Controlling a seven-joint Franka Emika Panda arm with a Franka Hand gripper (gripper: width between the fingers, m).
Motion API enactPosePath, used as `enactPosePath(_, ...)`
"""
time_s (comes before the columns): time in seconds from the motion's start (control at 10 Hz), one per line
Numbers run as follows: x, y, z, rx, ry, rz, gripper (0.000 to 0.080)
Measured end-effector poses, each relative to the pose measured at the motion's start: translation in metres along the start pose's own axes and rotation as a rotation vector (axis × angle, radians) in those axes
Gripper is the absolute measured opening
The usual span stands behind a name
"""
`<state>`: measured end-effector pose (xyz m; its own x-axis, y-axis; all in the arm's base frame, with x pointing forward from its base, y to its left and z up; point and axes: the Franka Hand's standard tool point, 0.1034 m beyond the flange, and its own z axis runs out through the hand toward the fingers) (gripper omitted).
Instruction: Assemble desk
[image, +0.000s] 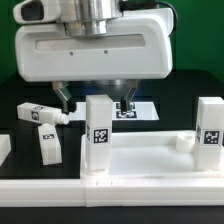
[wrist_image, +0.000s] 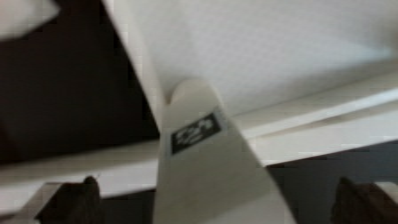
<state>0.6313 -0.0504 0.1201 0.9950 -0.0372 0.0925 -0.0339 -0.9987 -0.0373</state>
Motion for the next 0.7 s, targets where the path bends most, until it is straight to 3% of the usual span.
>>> enactPosePath(0.2, 0.0048, 0.0012, -0.0017, -0.008, 0.022, -0.091, 0.0649)
enactPosePath(0.3, 0.0046, 0.0013, -0.0014, -0.007, 0.022, -0.067, 0.0568)
enactPosePath(0.4, 0.0046, 0.0014, -0.0014, -0.007, 0.022, -0.066, 0.0386)
enactPosePath(0.5, 0.0046, 0.0009, -0.0012, -0.003, 0.022, 0.013, 0.0282)
enactPosePath(0.7, 0.0045, 0.0012, -0.0009, -0.002, 0.022, 0.145, 0.0284)
